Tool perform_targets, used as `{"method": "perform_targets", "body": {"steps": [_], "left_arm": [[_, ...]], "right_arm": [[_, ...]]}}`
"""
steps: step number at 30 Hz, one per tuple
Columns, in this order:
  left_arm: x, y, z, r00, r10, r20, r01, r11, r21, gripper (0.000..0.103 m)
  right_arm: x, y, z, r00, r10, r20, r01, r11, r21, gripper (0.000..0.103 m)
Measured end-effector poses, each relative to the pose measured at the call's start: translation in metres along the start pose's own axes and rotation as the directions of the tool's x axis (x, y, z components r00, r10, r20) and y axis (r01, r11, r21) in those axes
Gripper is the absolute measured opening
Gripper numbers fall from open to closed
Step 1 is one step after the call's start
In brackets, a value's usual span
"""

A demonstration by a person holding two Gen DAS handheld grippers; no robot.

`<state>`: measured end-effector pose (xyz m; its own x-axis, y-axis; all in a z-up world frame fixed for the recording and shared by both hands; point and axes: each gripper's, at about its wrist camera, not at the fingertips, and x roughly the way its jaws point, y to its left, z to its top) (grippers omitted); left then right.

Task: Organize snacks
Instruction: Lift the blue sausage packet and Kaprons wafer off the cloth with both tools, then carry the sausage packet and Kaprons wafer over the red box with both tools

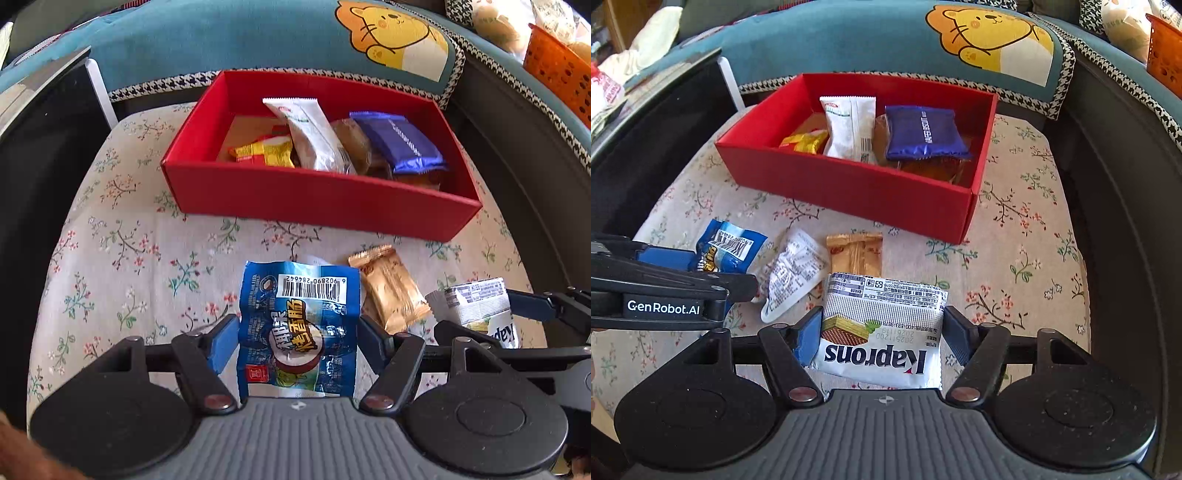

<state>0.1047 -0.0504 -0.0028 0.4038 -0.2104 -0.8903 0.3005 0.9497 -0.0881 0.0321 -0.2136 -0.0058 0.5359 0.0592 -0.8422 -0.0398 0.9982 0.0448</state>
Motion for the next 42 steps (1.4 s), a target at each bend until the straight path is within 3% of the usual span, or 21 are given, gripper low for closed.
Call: {"method": "perform_targets", "body": {"steps": [21,42], "left_arm": [[0.006,0.0,0.056,0.998,-0.008,0.056,0.01,0.999,-0.041,0.103],[0.042,-0.003,0.114,0.997,-0.005,0.082,0.013,0.996,-0.088,0.103]], "right_arm": [[0.005,-0.012,0.047,0.998,0.006,0.068,-0.008,0.999,0.035,0.074],[0.036,-0.034,0.099,0.996,-0.003,0.089,-0.003,0.997,0.074,0.074]]}}
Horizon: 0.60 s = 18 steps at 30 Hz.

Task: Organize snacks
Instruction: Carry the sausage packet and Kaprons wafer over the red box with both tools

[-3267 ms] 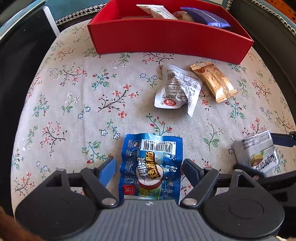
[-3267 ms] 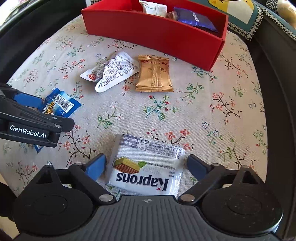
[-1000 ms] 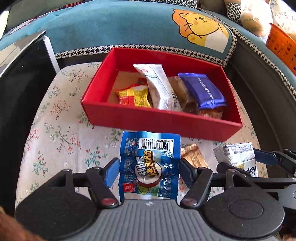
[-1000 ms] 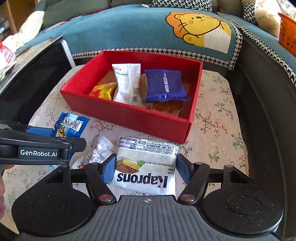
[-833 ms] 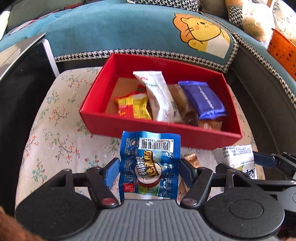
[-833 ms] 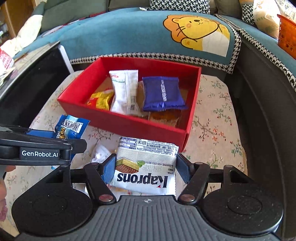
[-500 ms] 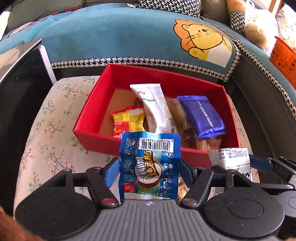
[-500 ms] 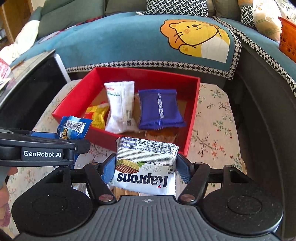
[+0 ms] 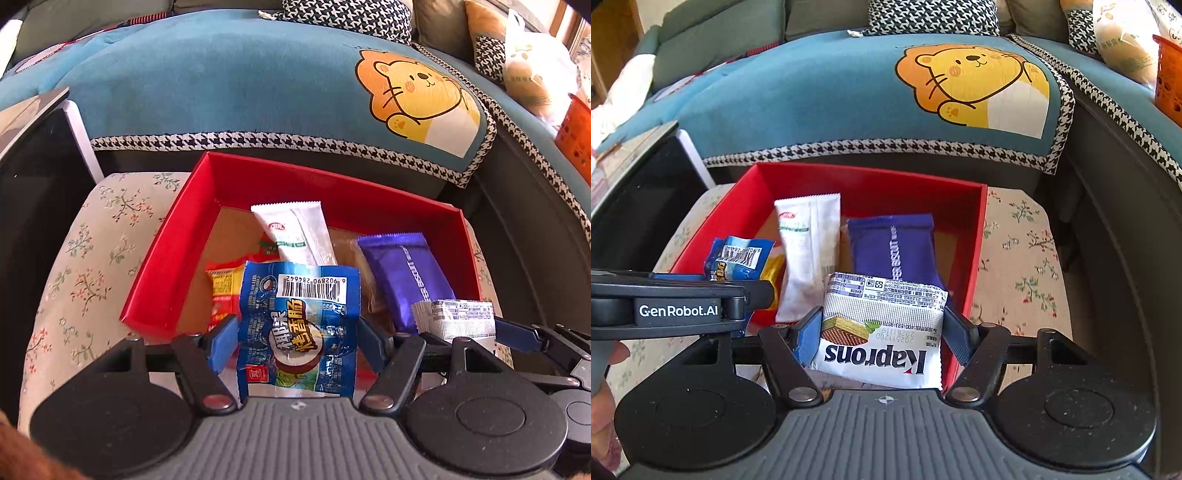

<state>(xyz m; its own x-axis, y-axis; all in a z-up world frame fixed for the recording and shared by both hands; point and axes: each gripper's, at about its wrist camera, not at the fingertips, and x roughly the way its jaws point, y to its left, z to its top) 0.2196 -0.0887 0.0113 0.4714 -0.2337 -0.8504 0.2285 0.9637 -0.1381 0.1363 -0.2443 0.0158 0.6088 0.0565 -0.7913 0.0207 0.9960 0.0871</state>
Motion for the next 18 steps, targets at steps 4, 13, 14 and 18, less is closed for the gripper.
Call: {"method": "perform_targets", "body": {"steps": [4,13,14,18], "left_arm": [[0.01,-0.002,0.007,1.0,0.004,-0.002,-0.004,1.0,-0.001,0.103],[0.03,-0.003,0.017,1.0,0.021,-0.006,-0.022,1.0,-0.009,0.103],[0.032,-0.003,0.019,1.0,0.023,-0.008,-0.023,1.0,-0.01,0.103],[0.041,-0.001,0.022,1.0,0.029,-0.011,-0.029,0.999,-0.016,0.103]], "right_arm": [[0.009,-0.004,0.006,1.0,-0.008,-0.006,0.008,1.0,-0.001,0.074],[0.029,-0.01,0.017,1.0,-0.017,-0.017,0.017,1.0,-0.005,0.074],[0.031,-0.01,0.018,1.0,-0.019,-0.018,0.019,1.0,-0.006,0.074],[0.04,-0.01,0.022,1.0,-0.017,-0.023,0.017,1.0,-0.005,0.074]]}}
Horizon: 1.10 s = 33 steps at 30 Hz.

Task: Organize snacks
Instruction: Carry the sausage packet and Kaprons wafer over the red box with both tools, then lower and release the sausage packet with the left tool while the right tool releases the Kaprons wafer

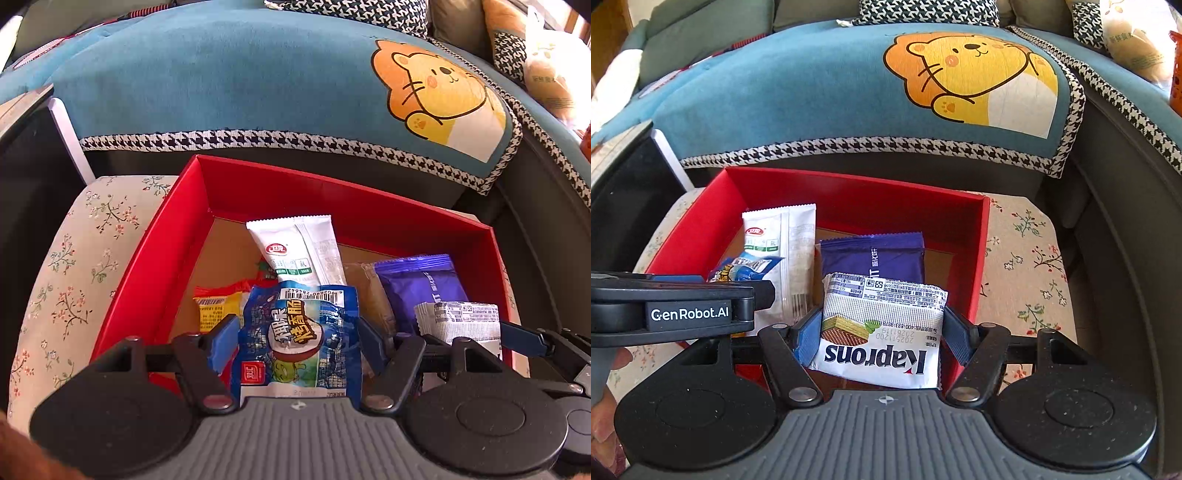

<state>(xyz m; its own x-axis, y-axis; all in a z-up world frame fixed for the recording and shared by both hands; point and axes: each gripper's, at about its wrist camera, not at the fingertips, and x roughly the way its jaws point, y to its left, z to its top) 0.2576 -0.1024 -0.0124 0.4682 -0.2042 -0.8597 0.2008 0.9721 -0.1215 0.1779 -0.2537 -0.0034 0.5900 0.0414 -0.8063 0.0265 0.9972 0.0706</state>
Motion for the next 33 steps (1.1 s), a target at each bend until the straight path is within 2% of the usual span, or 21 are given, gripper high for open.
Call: {"method": "perform_targets", "body": {"steps": [12,20,33], "left_arm": [[0.012,0.005,0.006,1.0,0.003,0.003,-0.003,0.999,-0.037,0.103],[0.005,0.005,0.007,1.0,-0.009,0.019,0.01,0.999,-0.043,0.103],[-0.007,0.004,0.009,0.998,-0.022,0.052,0.025,0.998,-0.064,0.103]], "right_arm": [[0.014,-0.001,0.007,1.0,0.019,0.014,-0.02,1.0,0.014,0.076],[0.013,-0.001,0.009,0.999,0.022,0.024,-0.022,0.999,0.026,0.081],[0.002,-0.003,0.012,0.998,0.021,0.06,-0.023,0.999,0.033,0.084]]}}
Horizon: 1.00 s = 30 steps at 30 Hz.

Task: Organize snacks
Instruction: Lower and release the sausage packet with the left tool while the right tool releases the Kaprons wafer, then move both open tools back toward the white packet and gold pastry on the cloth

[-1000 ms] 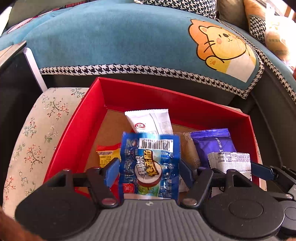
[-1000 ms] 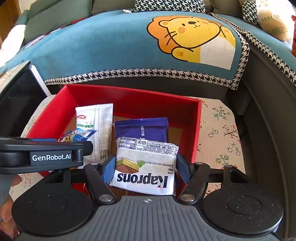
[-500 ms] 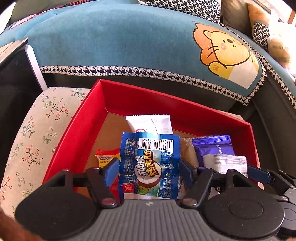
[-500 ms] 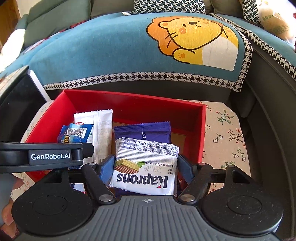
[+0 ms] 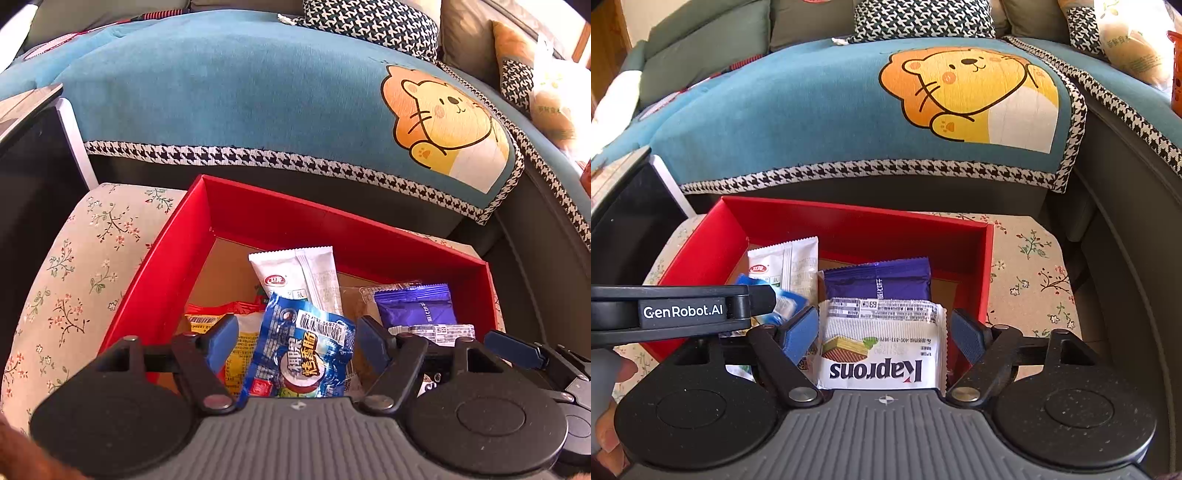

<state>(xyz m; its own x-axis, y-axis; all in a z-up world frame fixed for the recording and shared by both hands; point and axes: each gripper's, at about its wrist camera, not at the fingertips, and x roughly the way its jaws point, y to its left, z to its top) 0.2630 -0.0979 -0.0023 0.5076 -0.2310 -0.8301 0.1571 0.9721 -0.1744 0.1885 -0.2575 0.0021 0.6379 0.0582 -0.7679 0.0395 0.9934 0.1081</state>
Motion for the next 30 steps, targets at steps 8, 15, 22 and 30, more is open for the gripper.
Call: {"method": "perform_targets", "body": {"steps": [8,15,22,30], "left_arm": [[-0.019,0.002,-0.003,1.0,-0.014,0.022,0.014,1.0,-0.011,0.103],[-0.033,0.005,-0.012,1.0,-0.017,0.023,0.018,1.0,-0.007,0.103],[-0.045,0.017,-0.028,1.0,-0.007,0.01,0.007,1.0,-0.017,0.103],[-0.055,0.021,-0.054,1.0,-0.005,-0.021,0.005,1.0,0.012,0.103]], "right_arm": [[-0.014,0.004,0.002,1.0,-0.011,0.022,0.011,1.0,-0.014,0.085],[-0.026,0.01,-0.003,1.0,-0.021,0.019,0.022,0.999,-0.024,0.086],[-0.04,0.01,-0.016,1.0,-0.03,0.004,0.03,0.999,-0.014,0.086],[-0.055,0.02,-0.039,1.0,-0.027,-0.016,0.026,0.999,-0.03,0.086]]}}
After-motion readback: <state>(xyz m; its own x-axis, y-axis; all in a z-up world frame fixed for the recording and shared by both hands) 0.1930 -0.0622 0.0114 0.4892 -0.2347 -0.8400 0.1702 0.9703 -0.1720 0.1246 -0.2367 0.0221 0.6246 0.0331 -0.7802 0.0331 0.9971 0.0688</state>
